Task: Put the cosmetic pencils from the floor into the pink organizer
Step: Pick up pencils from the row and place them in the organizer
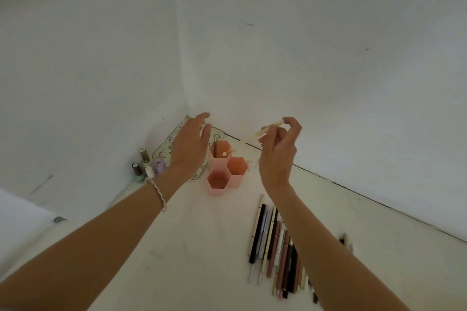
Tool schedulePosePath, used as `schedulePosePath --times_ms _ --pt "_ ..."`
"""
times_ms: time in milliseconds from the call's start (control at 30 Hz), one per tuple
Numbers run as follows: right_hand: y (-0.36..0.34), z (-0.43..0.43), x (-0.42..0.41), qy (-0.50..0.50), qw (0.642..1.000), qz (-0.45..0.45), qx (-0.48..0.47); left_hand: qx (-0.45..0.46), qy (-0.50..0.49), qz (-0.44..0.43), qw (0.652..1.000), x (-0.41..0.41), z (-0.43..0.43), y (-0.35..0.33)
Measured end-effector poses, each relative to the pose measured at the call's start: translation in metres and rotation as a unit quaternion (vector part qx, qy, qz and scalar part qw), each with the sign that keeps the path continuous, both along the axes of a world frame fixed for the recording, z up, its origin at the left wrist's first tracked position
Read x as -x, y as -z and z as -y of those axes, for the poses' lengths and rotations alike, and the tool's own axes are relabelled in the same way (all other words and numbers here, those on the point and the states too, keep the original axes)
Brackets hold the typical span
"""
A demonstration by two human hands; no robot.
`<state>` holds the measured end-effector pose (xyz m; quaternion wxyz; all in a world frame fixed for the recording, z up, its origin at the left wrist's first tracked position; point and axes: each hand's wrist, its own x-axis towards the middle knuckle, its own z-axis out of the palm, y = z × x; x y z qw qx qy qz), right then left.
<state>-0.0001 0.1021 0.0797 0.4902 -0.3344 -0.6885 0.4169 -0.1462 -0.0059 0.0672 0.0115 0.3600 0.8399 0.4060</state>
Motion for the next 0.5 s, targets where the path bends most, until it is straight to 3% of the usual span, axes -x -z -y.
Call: schedulePosePath --times_ms 100,267,400,500 --pt "-0.001 0.008 0.024 -0.022 0.998 0.051 -0.012 -0.041 -0.02 0.017 0.999 0.008 0.006 -0.011" --pt "0.018 0.019 0.034 -0.088 0.96 0.265 -0.032 -0.088 -0.009 0.068 0.994 -0.002 0.009 -0.027" --pt "0.014 0.017 0.018 -0.039 0.975 0.215 -0.028 -0.105 0.028 0.056 0.993 -0.037 0.005 -0.024" --pt "0.011 0.004 -0.003 -0.011 0.978 0.206 -0.016 -0.007 0.123 0.059 0.991 -0.078 -0.004 -0.008"
